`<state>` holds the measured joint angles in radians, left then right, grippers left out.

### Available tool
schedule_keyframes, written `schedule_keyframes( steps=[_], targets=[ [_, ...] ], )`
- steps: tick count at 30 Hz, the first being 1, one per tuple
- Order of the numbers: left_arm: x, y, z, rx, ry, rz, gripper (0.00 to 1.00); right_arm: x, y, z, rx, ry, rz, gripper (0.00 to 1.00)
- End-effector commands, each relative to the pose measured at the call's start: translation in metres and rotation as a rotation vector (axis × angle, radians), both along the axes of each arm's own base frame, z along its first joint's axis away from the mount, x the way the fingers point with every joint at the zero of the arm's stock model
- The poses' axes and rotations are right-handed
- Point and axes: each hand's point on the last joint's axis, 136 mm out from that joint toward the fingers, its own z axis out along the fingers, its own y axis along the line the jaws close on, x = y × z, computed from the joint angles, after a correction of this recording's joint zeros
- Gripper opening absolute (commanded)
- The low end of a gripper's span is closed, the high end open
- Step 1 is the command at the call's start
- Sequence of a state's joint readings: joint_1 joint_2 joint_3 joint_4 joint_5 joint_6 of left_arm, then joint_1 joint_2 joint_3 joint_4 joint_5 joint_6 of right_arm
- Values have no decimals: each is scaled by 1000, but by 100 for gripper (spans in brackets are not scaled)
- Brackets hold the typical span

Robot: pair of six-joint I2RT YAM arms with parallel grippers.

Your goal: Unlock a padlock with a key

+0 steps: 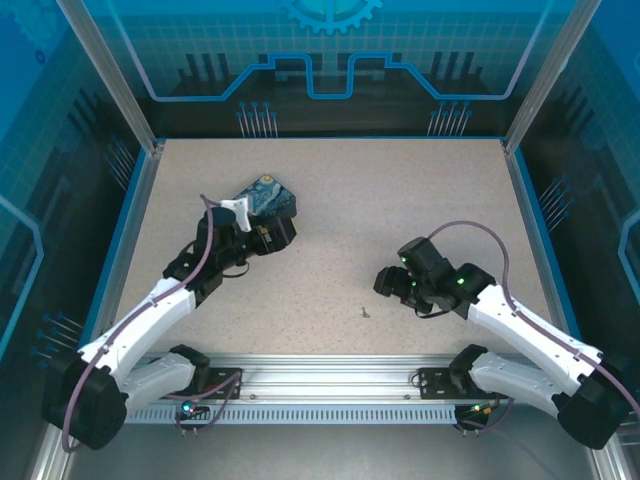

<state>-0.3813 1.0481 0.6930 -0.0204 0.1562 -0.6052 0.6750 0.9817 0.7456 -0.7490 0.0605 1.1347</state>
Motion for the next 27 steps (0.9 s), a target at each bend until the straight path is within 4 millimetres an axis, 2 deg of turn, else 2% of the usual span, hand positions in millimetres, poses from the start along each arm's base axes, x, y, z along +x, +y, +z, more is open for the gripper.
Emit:
schedule_keyframes(
  steps=[1,6,11,15,18,21,27],
  targets=[
    [5,-12,6,-49,-19,-18,99,-17,9,-10,77,164,-216,75],
    [5,-7,-4,5,-17,-10,99,-28,19,-25,143,291,-447,75],
    [2,-8,-6,6,-26,-22,99,-29,18,-29,115,334,-563,76],
    [1,-6,-7,18,-32,-23,99,-32,29,-35,70,419,-573,77],
    [0,-6,-8,22,-34,-26,99,-35,40,-42,36,469,-575,70],
    [0,-6,-7,25,-39,-28,99,-32,48,-46,31,481,-580,70],
    [-3,-3,-4,40,-51,-23,99,-32,53,-55,2,506,-612,64]
  ],
)
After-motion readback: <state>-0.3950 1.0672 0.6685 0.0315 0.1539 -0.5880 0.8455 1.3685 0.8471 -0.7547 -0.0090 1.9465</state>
